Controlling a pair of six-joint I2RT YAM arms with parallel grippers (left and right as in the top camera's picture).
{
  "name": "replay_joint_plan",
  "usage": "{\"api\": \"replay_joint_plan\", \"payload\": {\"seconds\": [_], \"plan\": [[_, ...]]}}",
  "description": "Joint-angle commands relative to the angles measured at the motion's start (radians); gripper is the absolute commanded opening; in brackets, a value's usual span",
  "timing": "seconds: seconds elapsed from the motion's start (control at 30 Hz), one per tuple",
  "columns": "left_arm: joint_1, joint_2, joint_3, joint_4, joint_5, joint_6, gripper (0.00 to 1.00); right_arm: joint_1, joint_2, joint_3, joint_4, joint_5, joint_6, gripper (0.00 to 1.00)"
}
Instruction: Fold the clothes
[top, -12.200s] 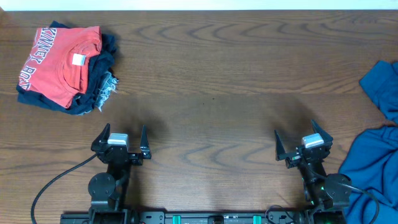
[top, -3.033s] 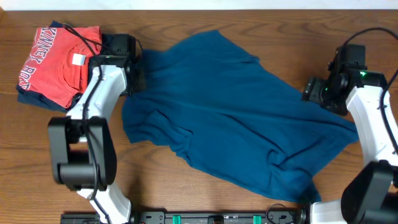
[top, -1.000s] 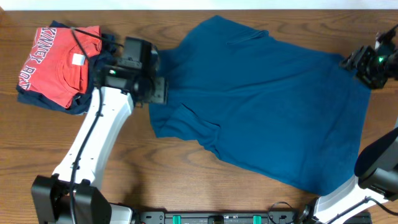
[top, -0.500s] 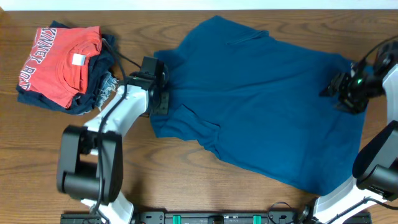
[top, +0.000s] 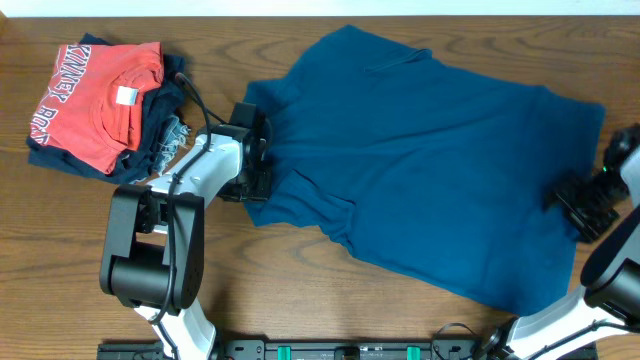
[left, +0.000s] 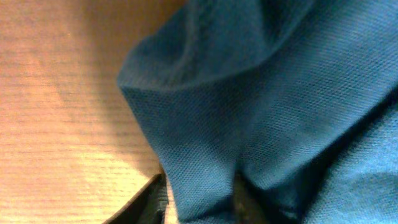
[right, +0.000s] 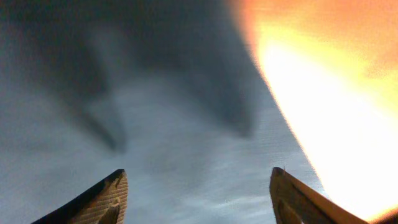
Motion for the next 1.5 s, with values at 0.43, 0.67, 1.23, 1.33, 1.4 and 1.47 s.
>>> {"api": "replay_joint_plan", "payload": {"seconds": [0.43,0.67,1.23,1.33,1.4,1.47], "plan": [[0.003,-0.017,0.109,-0.116,0.026,-0.002,0.58,-0.093,-0.008,-0.164,0.172,0.073,0.037,0.05],[0.003,-0.079,0.138,-0.121,0.019,-0.002,0.69,-0.166,-0.008,0.06,0.159,0.191,-0.002,0.01],[0.002,0.006,0.132,0.188,0.079,-0.002,0.71,-0.174,-0.033,0.282,-0.018,-0.303,-0.189,0.64],[0.002,0.058,0.132,0.235,0.098,-0.002,0.7,-0.168,-0.04,0.282,-0.051,-0.391,-0.235,0.64],[0.003,0.093,0.132,0.263,0.097,-0.002,0.67,-0.163,-0.042,0.282,-0.073,-0.402,-0.242,0.63],[0.003,0.127,0.132,0.295,0.097,-0.002,0.57,-0.154,-0.042,0.281,-0.09,-0.411,-0.246,0.63]]}}
